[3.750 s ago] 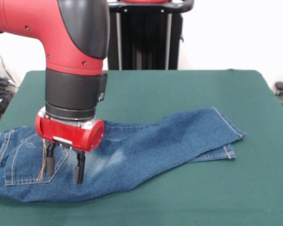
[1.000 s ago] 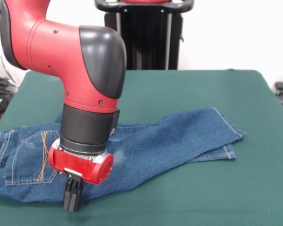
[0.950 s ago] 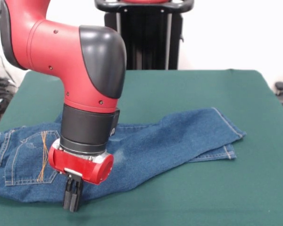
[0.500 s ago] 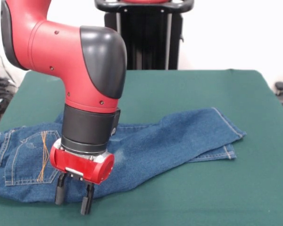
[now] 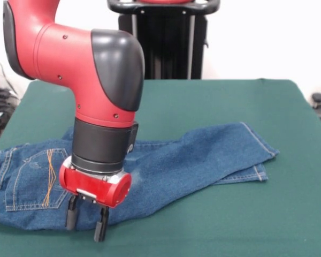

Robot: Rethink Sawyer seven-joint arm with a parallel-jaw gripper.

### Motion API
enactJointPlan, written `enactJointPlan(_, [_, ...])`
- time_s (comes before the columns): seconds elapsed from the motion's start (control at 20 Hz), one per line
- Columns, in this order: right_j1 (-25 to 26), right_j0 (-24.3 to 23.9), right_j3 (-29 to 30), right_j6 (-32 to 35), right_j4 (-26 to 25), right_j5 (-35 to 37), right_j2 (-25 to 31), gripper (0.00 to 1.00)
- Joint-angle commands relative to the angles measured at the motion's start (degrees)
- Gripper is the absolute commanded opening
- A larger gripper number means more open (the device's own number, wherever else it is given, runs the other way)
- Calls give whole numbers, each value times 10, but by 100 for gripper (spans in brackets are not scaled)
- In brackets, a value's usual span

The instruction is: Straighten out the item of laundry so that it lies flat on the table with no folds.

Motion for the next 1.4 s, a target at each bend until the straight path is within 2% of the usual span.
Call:
enactJointPlan(0.05, [-32,42,110,140,38,26,10,100])
enactJointPlan(0.5, [-42,53,135,139,61,19,0,100])
enactJointPlan(1.4, [15,9,97,95,44,-50,46,100])
